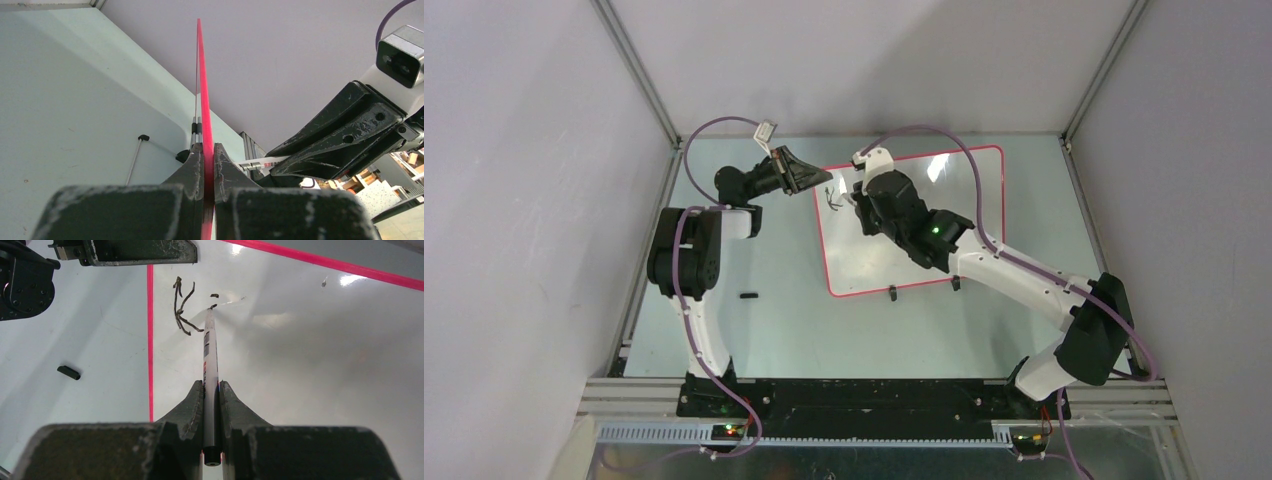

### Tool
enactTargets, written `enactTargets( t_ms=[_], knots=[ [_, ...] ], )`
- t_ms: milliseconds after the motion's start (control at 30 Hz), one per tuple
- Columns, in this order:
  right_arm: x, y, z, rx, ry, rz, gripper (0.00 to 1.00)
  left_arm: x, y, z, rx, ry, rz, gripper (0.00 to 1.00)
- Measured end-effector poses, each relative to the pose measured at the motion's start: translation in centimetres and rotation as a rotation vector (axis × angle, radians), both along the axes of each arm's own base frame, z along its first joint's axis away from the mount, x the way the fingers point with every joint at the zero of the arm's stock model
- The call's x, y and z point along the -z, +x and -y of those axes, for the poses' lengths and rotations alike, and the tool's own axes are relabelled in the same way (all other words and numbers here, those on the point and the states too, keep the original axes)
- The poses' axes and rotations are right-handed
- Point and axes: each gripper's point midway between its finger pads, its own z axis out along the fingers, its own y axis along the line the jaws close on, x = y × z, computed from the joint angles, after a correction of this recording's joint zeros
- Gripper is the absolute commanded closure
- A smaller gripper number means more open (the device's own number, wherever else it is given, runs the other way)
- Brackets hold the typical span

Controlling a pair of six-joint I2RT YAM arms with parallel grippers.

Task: Write a sentence on the whiteboard

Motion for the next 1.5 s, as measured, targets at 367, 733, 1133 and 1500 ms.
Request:
enactTargets(
  t_ms=[367, 733, 1133, 1500],
  knots=[
    [0.8, -0.7, 0.0, -0.007, -0.018, -0.023, 1.0, 0.0, 0.0, 0.0, 0.0, 0.0, 0.0, 1.0],
    [1.9, -1.8, 0.1, -0.016, -0.037, -0.046, 1.0, 0.0, 0.0, 0.0, 0.0, 0.0, 0.0, 1.0],
    [-0.8, -2.7, 0.1, -0.067, 0.016, -0.007, 1.0, 0.0, 0.0, 0.0, 0.0, 0.0, 0.001, 1.0],
    [-1.1, -2.2, 1.3, -0.038, 0.014, -0.028, 1.0, 0.0, 0.0, 0.0, 0.001, 0.0, 0.001, 1.0]
  ],
)
